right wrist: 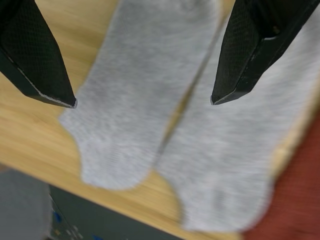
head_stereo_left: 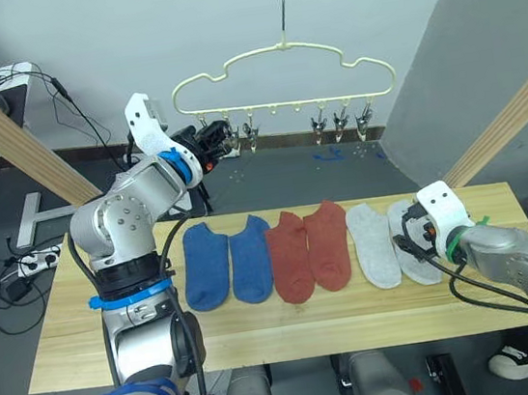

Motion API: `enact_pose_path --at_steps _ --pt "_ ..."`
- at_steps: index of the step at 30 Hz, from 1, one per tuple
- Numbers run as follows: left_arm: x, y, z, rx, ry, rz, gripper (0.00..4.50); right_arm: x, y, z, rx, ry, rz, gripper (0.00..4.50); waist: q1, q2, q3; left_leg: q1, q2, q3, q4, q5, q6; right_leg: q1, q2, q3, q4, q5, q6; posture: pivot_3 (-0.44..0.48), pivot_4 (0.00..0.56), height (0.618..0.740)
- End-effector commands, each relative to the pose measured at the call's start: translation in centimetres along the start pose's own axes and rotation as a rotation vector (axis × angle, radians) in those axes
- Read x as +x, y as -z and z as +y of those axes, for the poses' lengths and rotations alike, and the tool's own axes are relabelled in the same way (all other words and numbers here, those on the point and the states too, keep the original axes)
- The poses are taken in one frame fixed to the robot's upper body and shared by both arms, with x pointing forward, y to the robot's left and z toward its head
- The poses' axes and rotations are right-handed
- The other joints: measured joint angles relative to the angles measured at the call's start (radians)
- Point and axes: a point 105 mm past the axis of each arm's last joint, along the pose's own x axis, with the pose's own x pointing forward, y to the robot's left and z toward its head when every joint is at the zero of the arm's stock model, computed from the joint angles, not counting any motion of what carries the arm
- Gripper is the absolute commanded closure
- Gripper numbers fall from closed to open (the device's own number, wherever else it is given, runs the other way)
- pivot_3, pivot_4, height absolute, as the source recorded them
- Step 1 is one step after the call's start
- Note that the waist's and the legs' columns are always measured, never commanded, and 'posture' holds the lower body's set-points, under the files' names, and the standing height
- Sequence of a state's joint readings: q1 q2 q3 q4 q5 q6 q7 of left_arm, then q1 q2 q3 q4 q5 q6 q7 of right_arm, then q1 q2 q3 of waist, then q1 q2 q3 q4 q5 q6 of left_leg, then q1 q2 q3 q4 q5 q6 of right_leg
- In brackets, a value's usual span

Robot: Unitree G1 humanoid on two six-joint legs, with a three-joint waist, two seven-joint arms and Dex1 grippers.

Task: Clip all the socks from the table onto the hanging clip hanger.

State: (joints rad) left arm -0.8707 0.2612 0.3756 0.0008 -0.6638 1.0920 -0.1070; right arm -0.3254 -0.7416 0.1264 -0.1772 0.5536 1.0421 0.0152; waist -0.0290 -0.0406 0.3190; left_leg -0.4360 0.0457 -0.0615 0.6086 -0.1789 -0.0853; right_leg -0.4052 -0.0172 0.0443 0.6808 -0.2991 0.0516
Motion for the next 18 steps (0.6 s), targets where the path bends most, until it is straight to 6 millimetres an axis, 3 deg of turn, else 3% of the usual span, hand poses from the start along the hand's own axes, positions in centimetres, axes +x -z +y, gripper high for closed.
enact_pose_path --at_steps 1,11,18 --pt "-0.5 -1.4 -0.5 0.041 0.006 -0.039 4.24 1.2 -0.4 -1.3 0.01 0.044 -0.012 0.0 0.0 0.0 0.0 0.0 0.0 0.0 0.0 0.0 0.0 0.0 0.0 0.0 0.0 0.0 0.0 0.045 0.338 0.74" --pt "-0.8 -1.3 -0.2 0.065 -0.02 -0.043 4.24 3.8 -0.4 -2.6 0.071 0.063 -0.004 0.0 0.002 0.002 0.003 0.0 0.0 0.001 -0.001 0.0 0.0 0.0 -0.001 0.0 0.0 0.002 -0.003 0.064 0.341 0.74" --pt "-0.8 -1.2 -0.4 0.077 -0.016 -0.039 4.24 4.7 1.1 -2.2 0.127 0.01 0.043 0.0 0.002 0.001 0.003 0.0 0.0 0.001 -0.001 0.0 0.0 0.0 -0.001 0.0 0.0 0.003 -0.002 0.072 0.332 0.74"
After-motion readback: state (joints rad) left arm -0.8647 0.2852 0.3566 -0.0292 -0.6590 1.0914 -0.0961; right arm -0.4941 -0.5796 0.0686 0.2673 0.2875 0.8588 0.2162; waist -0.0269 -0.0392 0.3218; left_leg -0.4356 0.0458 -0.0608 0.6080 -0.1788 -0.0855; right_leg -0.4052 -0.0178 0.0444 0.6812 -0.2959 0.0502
